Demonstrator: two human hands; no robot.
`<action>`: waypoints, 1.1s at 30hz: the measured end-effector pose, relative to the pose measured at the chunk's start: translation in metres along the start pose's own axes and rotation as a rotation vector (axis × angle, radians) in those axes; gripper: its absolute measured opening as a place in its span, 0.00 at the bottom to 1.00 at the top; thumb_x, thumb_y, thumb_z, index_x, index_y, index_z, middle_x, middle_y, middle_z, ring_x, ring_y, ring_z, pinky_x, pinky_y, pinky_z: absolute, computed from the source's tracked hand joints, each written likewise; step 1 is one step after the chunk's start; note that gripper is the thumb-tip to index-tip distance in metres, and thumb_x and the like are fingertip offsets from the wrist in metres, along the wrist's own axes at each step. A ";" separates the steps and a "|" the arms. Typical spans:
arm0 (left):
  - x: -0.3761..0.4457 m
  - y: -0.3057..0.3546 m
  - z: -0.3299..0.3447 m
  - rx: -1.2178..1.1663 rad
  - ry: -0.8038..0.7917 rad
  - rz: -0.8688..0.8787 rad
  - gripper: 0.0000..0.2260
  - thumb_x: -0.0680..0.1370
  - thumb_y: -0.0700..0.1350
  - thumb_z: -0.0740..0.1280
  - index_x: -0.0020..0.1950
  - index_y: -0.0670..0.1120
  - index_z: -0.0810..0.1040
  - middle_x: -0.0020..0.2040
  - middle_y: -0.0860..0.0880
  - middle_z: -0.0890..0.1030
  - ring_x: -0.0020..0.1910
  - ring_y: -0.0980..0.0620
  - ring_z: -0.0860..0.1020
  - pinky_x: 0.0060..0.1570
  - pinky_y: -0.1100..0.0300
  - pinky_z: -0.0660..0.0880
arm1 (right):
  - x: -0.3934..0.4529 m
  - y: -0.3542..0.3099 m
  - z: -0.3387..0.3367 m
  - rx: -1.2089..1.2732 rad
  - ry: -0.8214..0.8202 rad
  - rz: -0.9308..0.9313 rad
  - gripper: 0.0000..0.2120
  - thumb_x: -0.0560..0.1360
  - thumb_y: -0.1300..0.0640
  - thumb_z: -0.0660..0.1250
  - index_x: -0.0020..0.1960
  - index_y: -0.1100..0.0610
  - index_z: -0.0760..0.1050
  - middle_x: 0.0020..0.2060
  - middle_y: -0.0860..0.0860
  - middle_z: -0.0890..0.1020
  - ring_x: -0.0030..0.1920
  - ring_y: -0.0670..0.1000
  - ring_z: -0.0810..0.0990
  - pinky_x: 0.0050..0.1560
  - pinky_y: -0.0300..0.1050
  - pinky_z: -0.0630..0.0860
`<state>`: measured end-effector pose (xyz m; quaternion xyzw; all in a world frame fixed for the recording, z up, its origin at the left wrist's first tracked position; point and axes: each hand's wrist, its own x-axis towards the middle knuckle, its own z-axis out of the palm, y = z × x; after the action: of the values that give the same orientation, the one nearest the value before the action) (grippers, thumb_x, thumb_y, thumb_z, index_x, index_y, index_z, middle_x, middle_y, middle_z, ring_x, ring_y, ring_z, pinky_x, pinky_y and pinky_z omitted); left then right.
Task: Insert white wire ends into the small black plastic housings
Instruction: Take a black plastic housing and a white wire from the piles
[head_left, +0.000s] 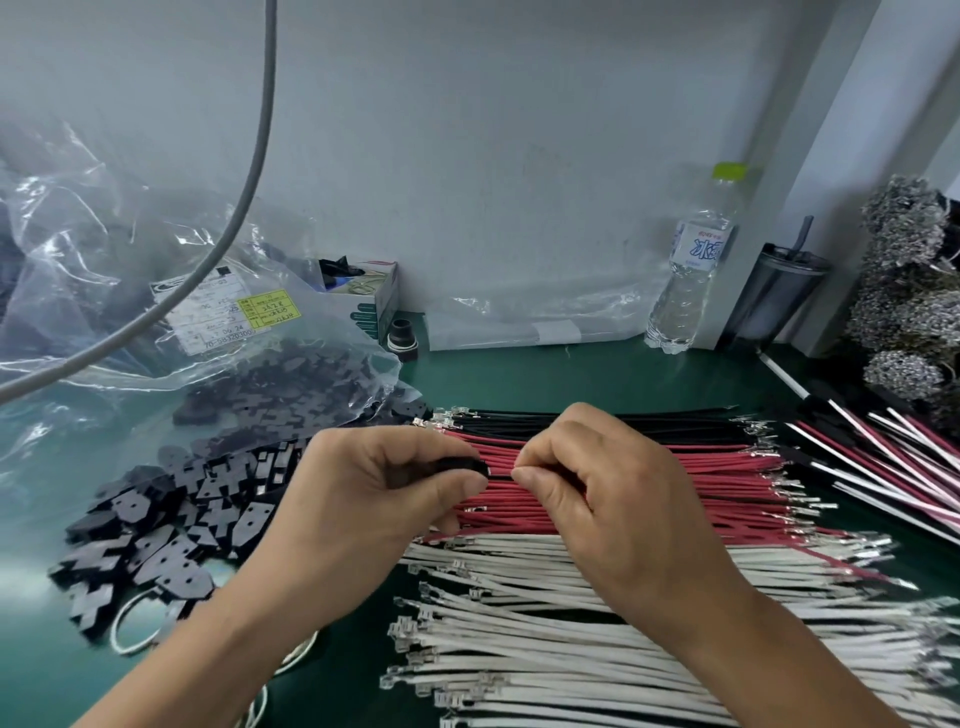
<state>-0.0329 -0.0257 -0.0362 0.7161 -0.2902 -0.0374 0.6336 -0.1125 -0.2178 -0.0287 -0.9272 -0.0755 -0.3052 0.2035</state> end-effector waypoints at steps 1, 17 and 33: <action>0.000 0.001 0.000 -0.026 -0.009 -0.010 0.08 0.68 0.47 0.77 0.46 0.53 0.89 0.36 0.47 0.87 0.30 0.51 0.84 0.34 0.64 0.81 | 0.001 -0.001 0.001 -0.009 0.009 -0.011 0.05 0.79 0.54 0.68 0.45 0.52 0.78 0.41 0.41 0.76 0.40 0.43 0.75 0.41 0.37 0.73; 0.003 0.001 -0.006 0.027 0.019 0.009 0.08 0.70 0.45 0.77 0.47 0.55 0.88 0.34 0.50 0.86 0.28 0.54 0.83 0.32 0.69 0.77 | -0.008 -0.017 -0.023 -0.192 -0.217 -0.075 0.06 0.73 0.43 0.70 0.45 0.45 0.76 0.41 0.40 0.73 0.44 0.44 0.71 0.40 0.42 0.70; 0.004 -0.003 -0.008 -0.057 -0.012 -0.107 0.10 0.69 0.37 0.78 0.47 0.49 0.89 0.38 0.44 0.87 0.31 0.50 0.84 0.32 0.68 0.77 | -0.023 -0.011 -0.014 0.101 -0.073 0.136 0.03 0.77 0.50 0.63 0.46 0.44 0.76 0.42 0.40 0.76 0.44 0.45 0.77 0.40 0.35 0.70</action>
<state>-0.0248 -0.0203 -0.0356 0.7120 -0.2541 -0.0841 0.6492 -0.1416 -0.2139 -0.0286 -0.9292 -0.0352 -0.2523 0.2676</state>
